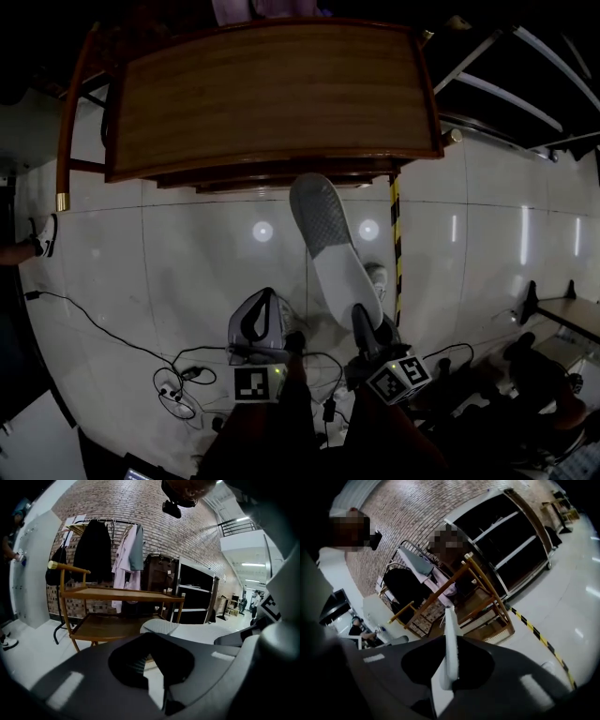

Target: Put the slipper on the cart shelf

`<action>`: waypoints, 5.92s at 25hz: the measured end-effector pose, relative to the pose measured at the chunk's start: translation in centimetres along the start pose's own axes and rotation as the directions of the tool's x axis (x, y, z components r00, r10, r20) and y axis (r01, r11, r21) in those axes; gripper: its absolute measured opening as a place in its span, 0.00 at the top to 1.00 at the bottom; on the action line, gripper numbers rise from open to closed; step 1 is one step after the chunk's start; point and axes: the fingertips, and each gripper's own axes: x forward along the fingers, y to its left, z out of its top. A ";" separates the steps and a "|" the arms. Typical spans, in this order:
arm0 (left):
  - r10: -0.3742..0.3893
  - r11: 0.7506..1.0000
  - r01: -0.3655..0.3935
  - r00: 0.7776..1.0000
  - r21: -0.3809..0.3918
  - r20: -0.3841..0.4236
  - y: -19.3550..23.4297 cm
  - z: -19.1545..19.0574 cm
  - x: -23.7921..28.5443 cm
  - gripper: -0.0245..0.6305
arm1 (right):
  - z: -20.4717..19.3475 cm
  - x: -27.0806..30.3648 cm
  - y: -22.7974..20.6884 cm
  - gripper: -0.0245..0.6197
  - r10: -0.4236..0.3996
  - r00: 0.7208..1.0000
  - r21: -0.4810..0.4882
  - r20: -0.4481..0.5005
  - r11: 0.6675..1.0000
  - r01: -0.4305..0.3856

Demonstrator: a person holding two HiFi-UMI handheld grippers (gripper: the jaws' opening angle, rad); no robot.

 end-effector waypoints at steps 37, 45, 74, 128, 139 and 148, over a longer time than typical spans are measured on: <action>-0.017 0.994 -0.018 0.952 0.112 0.306 -7.2 27.4 -0.7 0.94 | 28.7 -6.8 18.3 0.89 0.154 0.876 -0.687 0.457 0.687 0.237; -0.071 0.992 0.031 0.943 0.126 0.325 -14.0 29.5 1.6 0.94 | 32.8 -9.5 12.3 0.89 0.083 0.873 -0.643 0.482 0.709 0.288; -0.178 0.981 0.145 0.940 0.131 0.292 -36.3 33.3 21.5 0.94 | 54.1 -11.4 -12.1 0.88 -0.131 0.828 -0.547 0.545 0.693 0.470; -0.134 0.991 0.122 0.946 0.059 0.296 -34.0 43.8 44.5 0.94 | 73.7 18.4 -27.5 0.82 -0.328 0.886 0.388 0.326 0.902 0.191; -0.150 0.989 0.140 0.944 0.057 0.293 -34.6 44.0 44.8 0.94 | 75.4 16.8 -27.1 0.50 -0.411 0.838 -0.066 0.360 0.884 0.462; -0.164 0.986 0.156 0.941 0.050 0.295 -34.7 43.7 44.7 0.94 | 74.5 16.1 -24.5 0.28 -0.322 0.876 -0.443 0.360 0.767 0.464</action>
